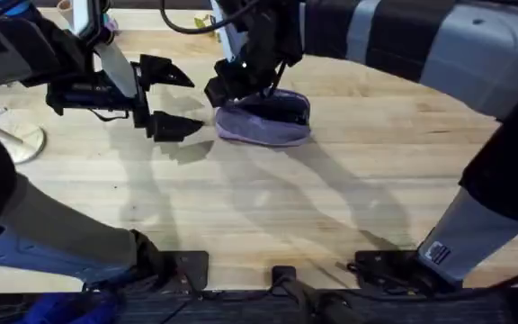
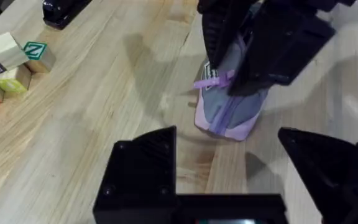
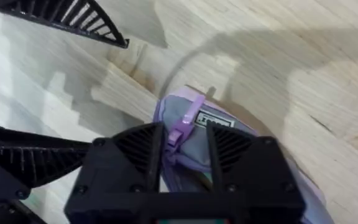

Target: Unzip the bag, pick up the pens from the table one at a time and place them inside, then zip the bag closed.

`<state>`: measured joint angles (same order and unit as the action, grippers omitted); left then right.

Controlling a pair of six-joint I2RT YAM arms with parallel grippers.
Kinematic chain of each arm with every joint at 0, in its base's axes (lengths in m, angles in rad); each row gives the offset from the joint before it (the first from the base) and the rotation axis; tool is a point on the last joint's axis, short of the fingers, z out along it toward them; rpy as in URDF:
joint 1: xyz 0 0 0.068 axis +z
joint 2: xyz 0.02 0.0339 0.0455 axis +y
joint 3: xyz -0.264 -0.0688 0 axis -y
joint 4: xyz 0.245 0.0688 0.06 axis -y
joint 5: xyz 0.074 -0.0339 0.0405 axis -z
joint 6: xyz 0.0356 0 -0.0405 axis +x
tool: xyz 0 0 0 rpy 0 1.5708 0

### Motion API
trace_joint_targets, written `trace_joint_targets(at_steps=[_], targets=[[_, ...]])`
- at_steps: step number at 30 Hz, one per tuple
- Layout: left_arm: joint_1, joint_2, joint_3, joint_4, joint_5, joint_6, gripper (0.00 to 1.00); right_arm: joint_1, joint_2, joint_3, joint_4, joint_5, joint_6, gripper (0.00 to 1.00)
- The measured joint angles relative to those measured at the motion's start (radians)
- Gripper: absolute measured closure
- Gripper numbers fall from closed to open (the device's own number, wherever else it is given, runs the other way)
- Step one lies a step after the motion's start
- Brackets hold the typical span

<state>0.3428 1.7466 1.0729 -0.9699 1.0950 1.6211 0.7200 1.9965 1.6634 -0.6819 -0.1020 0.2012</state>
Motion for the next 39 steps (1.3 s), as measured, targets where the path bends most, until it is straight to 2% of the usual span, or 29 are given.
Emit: trace_joint_targets(at_steps=[8,9,10,12,20,32,36,39], targets=[[0.000,0.000,0.000,0.000,0.000,0.000,0.008,0.004,0.000,0.000,0.001,-0.007,0.000,0.777],[0.000,0.000,0.000,0.000,0.000,0.000,0.008,0.005,0.000,0.000,0.001,-0.008,0.000,0.813],[0.000,0.000,0.000,0.000,0.000,0.000,0.007,0.005,0.000,0.000,0.001,-0.011,0.000,0.906],[0.000,0.000,0.000,0.000,0.000,0.000,0.007,0.005,0.000,0.000,0.001,-0.011,0.000,0.960],[0.000,0.000,0.000,0.000,0.000,0.000,0.008,0.005,0.000,0.003,-0.002,-0.011,0.000,0.969],[0.000,0.000,0.000,-0.004,0.000,0.000,0.008,0.005,-0.026,0.074,-0.079,-0.010,-0.026,0.970],[-0.013,0.000,0.000,0.002,0.000,0.000,0.008,0.005,-0.030,0.074,-0.099,-0.010,-0.031,0.971],[-0.040,0.000,0.000,0.006,0.000,0.000,0.008,0.005,-0.030,0.075,-0.104,-0.010,-0.031,0.971]])
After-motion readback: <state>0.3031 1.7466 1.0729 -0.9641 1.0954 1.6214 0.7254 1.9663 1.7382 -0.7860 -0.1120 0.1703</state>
